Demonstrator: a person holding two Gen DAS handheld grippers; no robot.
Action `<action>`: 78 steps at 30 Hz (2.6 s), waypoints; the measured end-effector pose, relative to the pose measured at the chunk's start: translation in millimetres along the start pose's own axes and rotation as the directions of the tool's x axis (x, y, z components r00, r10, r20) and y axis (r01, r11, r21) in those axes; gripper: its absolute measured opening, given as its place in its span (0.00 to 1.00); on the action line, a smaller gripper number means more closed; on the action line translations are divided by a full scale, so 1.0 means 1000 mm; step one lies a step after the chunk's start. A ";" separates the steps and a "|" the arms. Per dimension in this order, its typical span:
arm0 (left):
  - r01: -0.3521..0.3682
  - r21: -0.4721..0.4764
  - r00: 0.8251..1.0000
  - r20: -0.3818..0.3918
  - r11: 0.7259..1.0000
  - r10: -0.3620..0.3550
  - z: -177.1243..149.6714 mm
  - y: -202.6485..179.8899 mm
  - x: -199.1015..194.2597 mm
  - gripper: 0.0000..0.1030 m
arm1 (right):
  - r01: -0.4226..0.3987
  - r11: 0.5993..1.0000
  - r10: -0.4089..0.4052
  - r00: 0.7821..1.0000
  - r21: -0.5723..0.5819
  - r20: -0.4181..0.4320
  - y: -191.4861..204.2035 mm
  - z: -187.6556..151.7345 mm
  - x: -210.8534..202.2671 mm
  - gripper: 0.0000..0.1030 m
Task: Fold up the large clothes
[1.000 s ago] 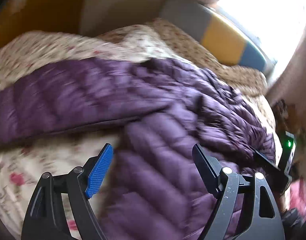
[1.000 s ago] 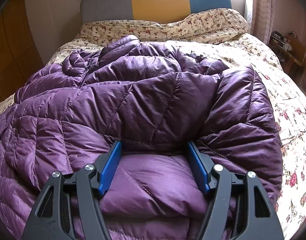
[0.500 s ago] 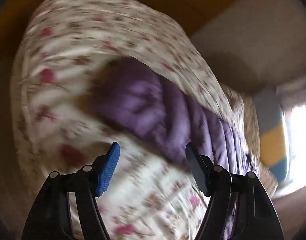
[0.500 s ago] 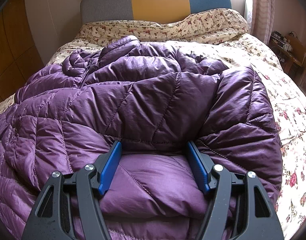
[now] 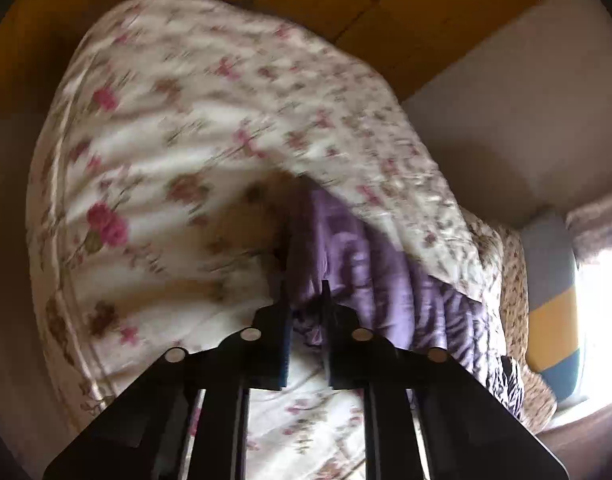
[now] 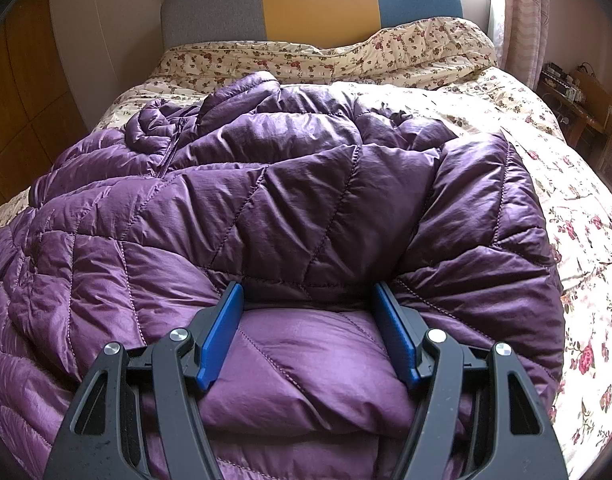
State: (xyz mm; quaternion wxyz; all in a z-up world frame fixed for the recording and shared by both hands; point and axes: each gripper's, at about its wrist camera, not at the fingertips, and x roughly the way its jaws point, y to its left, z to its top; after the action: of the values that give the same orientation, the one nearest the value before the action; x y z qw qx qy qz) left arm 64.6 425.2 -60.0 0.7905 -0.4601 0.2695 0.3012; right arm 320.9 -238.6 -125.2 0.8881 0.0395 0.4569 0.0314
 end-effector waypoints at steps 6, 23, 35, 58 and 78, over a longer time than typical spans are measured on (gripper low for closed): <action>0.101 0.208 0.994 0.015 0.973 -0.107 -0.007 -0.078 -0.008 0.09 | -0.001 1.000 0.001 1.000 0.000 0.000 0.000 0.000 0.000 0.64; 0.491 0.490 0.868 -0.348 0.721 -0.354 -0.163 -0.296 0.025 0.08 | -0.007 1.000 0.007 1.000 0.005 0.001 -0.002 0.001 -0.002 0.65; 0.675 0.476 0.722 -0.585 0.564 -0.371 -0.287 -0.383 0.038 0.08 | -0.018 1.000 0.018 1.000 0.012 0.003 -0.004 0.003 -0.002 0.65; 0.792 0.363 0.564 -0.743 0.491 -0.360 -0.350 -0.409 0.054 0.52 | -0.051 0.998 0.051 0.999 0.035 0.011 -0.006 0.004 -0.002 0.67; 0.531 0.593 0.836 -0.485 0.605 -0.258 -0.258 -0.318 0.064 0.52 | -0.241 0.911 0.206 0.969 0.334 0.139 -0.054 0.010 -0.056 0.53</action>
State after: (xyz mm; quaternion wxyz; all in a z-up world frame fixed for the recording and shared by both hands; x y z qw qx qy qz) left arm 299.7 84.3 -36.8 0.8902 -0.2150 0.3893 -0.0985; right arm 298.1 -297.7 -79.4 0.8794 0.2494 0.4024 0.0496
